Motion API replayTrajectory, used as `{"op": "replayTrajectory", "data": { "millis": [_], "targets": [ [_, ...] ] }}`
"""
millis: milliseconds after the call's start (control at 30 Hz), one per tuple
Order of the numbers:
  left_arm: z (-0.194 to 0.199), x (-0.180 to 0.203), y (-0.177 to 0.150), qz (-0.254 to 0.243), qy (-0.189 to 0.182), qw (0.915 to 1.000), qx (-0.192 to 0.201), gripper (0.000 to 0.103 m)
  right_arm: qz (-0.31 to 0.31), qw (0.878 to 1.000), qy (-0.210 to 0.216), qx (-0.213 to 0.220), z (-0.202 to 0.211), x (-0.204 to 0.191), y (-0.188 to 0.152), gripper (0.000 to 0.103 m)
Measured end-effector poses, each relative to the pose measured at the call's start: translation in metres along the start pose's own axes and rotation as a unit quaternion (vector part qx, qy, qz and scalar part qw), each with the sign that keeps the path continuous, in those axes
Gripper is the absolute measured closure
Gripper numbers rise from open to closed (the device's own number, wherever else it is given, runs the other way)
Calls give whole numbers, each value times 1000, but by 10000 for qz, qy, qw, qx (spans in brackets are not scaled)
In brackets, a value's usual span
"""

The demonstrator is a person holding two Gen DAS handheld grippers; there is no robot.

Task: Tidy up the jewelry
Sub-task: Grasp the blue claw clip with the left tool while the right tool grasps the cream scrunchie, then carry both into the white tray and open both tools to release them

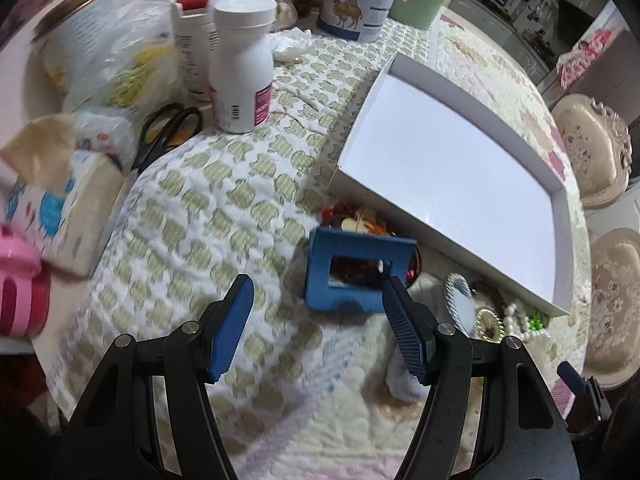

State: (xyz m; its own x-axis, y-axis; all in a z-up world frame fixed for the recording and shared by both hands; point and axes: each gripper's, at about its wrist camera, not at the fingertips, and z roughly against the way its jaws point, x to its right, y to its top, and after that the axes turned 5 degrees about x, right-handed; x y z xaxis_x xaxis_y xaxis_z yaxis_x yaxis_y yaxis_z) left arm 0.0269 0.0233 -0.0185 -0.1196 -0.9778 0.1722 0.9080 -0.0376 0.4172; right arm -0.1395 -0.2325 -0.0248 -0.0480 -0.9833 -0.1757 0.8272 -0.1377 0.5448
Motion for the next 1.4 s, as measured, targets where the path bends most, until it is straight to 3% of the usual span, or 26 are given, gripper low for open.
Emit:
{"op": "replayTrajectory", "data": {
  "millis": [133,300,367,400,467,633,1100,1400],
  "targets": [
    [-18,4,4,-267,52,9995,-160,37,-61,9999,38,-127,-13,1,-3,39],
    [-29,2,8,-168,-203,9993,-247,54,-172,9995,182,-207,-25,4,-7,62],
    [-28,2,8,-128,-377,9988,-283,66,-168,9995,218,-175,-26,3,-8,71],
    [-26,5,7,-197,-315,9990,-242,67,-175,9995,237,-149,-25,3,-9,82],
    [-25,7,6,-246,-261,9992,-183,73,-183,9994,293,-100,-22,3,-8,88],
    [-9,0,3,-103,-353,9993,-72,87,-120,9988,482,10,-3,3,-7,91],
    [24,-5,-12,-48,-307,9994,143,88,-59,9967,680,448,49,9,6,91],
    [68,14,9,-177,-482,9968,618,88,-238,9936,666,884,63,25,39,91]
  ]
}}
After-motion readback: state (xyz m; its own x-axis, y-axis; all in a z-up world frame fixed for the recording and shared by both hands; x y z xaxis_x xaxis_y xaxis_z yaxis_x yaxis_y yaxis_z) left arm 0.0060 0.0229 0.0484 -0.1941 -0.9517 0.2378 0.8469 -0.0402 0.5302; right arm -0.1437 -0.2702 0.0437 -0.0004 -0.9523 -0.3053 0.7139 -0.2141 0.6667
